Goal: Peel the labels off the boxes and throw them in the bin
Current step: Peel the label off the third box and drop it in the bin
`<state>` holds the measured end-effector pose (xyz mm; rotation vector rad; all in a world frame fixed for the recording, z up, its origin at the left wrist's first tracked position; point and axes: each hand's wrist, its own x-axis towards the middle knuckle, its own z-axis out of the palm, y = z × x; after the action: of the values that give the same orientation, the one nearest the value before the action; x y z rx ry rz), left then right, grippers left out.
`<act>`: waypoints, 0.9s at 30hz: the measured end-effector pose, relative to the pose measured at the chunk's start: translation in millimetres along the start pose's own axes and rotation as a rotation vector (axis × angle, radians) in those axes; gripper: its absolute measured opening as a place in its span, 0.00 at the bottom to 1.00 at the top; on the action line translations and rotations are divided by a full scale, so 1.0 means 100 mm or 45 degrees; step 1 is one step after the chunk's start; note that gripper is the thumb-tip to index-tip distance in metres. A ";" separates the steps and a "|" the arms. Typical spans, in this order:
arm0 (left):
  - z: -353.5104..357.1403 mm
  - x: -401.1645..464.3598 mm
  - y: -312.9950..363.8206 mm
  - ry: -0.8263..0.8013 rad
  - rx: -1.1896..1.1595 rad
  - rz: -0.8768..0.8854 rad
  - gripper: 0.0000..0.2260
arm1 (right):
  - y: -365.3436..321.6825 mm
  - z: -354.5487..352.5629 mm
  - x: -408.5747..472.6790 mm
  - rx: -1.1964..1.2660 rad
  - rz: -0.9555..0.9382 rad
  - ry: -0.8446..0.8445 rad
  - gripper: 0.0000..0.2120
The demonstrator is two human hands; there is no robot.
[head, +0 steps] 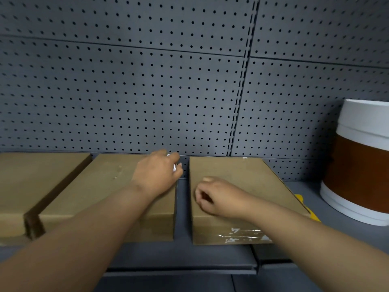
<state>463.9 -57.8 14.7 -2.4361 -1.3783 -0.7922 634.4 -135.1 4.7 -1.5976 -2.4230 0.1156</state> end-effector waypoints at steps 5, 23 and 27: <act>-0.07 -0.01 0.03 -0.023 0.001 0.024 0.10 | 0.24 -0.14 -0.30 -0.029 0.080 -0.035 0.03; -0.23 0.19 0.67 0.013 -0.025 0.138 0.18 | 0.61 -0.90 -0.61 -0.248 0.603 0.491 0.07; -0.31 0.36 0.96 -0.036 -0.094 0.117 0.18 | 0.70 -1.24 -0.71 -0.265 0.588 0.575 0.08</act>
<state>549.3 -96.3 66.7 -2.5552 -1.2582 -0.8031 753.1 -180.3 100.7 -1.9902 -1.7473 -0.3898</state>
